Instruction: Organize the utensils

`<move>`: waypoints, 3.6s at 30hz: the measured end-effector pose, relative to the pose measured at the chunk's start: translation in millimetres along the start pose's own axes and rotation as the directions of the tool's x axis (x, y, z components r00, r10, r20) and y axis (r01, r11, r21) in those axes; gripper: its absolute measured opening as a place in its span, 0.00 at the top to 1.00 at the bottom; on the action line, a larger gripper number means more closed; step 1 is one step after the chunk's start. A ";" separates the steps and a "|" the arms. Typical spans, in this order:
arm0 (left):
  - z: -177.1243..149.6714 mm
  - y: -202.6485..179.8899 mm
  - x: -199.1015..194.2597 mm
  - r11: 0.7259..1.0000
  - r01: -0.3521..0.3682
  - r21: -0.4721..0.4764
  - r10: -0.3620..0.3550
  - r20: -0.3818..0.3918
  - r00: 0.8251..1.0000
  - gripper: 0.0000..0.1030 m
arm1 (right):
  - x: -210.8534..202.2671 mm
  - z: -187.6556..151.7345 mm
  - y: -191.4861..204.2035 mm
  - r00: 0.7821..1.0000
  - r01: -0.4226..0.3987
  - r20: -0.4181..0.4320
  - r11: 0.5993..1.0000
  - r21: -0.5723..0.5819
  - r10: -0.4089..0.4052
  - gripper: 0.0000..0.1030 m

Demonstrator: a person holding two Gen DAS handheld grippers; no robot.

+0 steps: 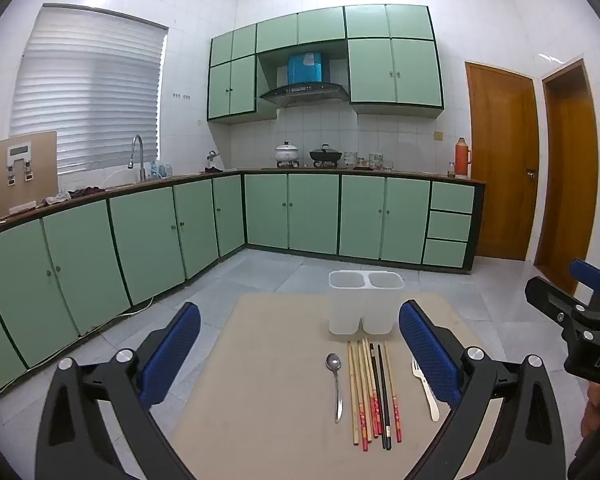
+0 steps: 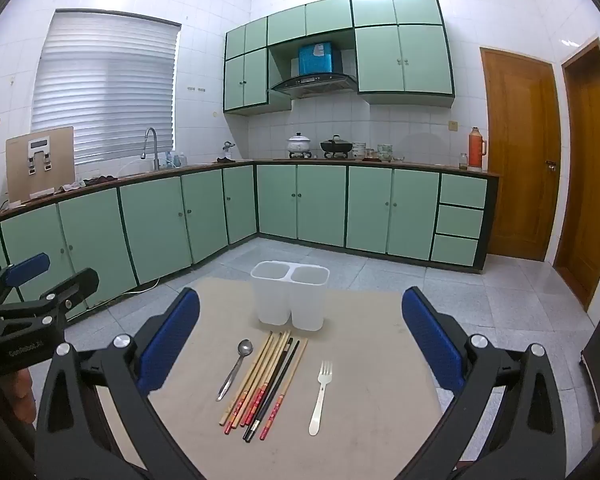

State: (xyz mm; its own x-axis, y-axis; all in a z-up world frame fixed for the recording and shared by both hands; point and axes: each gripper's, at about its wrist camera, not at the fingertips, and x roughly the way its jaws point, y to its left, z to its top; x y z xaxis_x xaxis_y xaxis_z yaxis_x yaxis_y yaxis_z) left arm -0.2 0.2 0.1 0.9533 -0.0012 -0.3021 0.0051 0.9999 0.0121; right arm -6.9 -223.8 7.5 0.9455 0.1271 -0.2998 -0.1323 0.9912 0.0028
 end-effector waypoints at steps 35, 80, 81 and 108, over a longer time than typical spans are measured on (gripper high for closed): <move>3.3 -3.7 0.1 1.000 -0.001 0.011 0.001 0.006 1.000 0.06 | -0.5 -1.0 -3.6 1.000 0.004 -0.001 1.000 0.011 -0.004 0.05; 2.5 -0.3 0.6 1.000 -0.003 0.011 0.003 0.008 1.000 0.06 | 2.3 -3.2 -2.9 1.000 0.006 -0.006 1.000 0.005 -0.006 0.05; 2.5 -0.3 0.5 1.000 -0.003 0.011 0.003 0.008 1.000 0.06 | 2.5 -3.6 -2.9 1.000 0.007 -0.006 1.000 0.005 -0.007 0.05; -23.5 10.1 85.6 0.998 -0.051 0.027 0.054 -0.162 0.985 0.06 | 75.7 -34.3 -22.2 0.982 0.068 -0.180 0.997 0.039 -0.060 0.05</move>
State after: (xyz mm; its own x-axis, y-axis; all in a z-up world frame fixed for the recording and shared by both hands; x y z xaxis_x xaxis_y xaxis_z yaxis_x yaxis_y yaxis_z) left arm 74.3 10.6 -48.1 0.8906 0.0553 -0.4514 -0.0349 0.9980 0.0534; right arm 57.5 -237.4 -47.9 0.8826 0.0584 -0.4666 -0.0556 0.9983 0.0198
